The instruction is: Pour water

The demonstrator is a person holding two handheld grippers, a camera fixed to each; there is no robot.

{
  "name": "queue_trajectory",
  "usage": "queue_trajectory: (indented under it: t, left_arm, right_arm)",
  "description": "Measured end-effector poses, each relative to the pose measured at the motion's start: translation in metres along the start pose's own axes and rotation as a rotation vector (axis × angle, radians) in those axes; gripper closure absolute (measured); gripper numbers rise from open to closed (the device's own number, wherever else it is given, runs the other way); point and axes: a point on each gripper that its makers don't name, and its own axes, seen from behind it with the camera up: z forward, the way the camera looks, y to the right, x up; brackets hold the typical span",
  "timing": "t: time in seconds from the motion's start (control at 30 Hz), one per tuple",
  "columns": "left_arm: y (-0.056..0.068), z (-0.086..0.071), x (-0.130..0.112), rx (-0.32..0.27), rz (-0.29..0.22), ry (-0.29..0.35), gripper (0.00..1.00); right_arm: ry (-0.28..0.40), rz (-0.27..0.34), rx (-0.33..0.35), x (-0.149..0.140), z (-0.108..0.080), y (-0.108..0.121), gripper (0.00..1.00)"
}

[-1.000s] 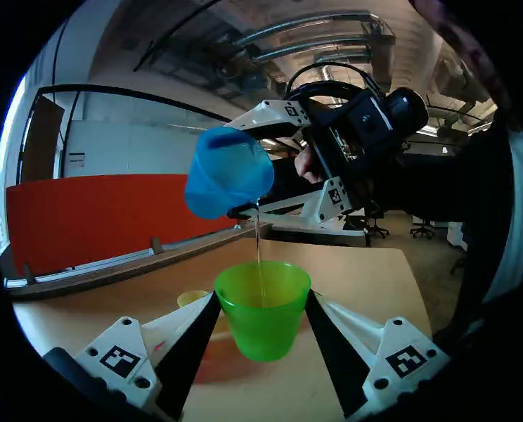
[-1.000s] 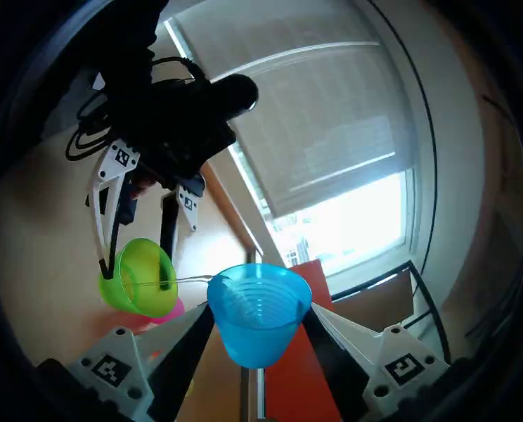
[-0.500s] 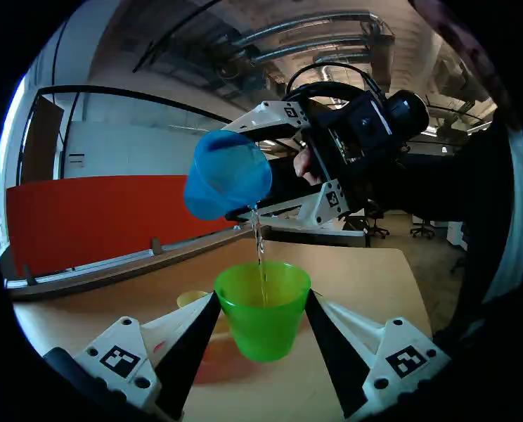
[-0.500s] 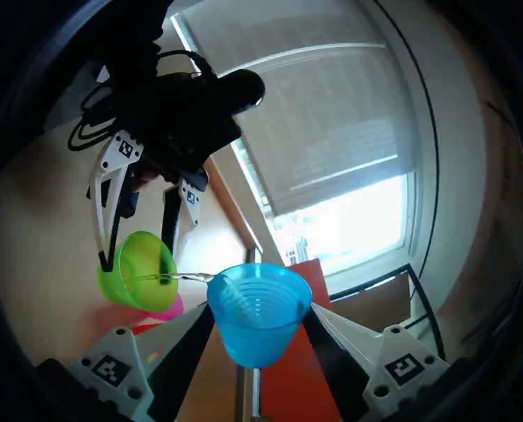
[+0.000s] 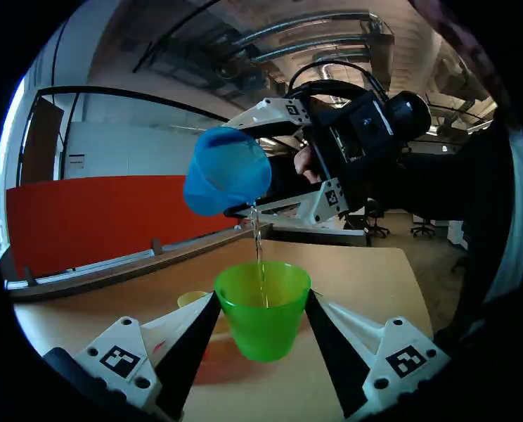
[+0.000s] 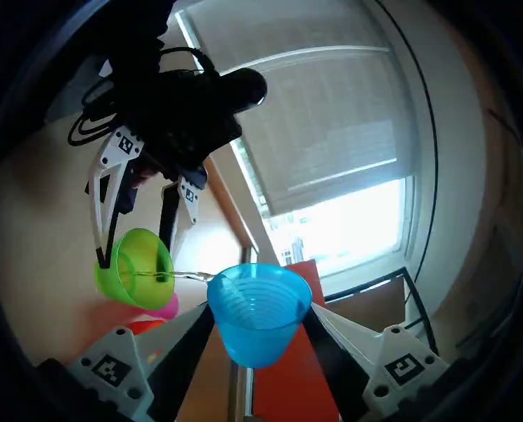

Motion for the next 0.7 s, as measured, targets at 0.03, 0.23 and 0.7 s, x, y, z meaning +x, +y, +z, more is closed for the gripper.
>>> queue_trajectory:
  t: [0.03, 0.23, 0.7]
  left_arm:
    - [0.0000, 0.0002, -0.0004, 0.000, 0.000, -0.001, 0.15]
    - [-0.0003, 0.0010, -0.0008, 0.002, -0.002, 0.001, 0.15]
    - [0.0000, 0.0006, 0.0045, 0.000, -0.006, 0.013, 0.15]
  right_arm:
    - [-0.001, -0.003, -0.001, 0.0002, -0.0003, 0.0003, 0.11]
    - [-0.004, -0.020, -0.001, 0.0014, -0.0022, 0.0009, 0.11]
    - [-0.005, -0.056, -0.004, 0.0071, -0.0020, 0.0047, 0.11]
